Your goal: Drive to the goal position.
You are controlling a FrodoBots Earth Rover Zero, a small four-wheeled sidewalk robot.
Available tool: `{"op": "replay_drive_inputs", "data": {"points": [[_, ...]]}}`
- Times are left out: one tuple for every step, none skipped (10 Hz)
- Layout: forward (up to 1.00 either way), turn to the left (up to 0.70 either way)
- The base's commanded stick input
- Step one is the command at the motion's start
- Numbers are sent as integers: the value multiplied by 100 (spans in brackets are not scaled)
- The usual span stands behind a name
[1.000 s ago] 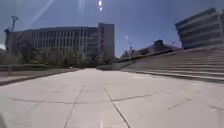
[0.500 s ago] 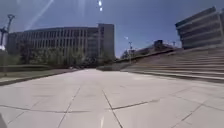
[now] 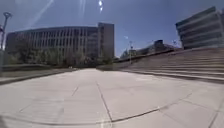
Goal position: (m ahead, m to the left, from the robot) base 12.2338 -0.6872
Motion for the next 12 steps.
{"op": "replay_drive_inputs", "data": {"points": [[70,20],[70,7],[70,1],[70,0],[70,0],[70,0],[70,0],[70,0],[70,0],[70,0],[70,0],[70,0]]}}
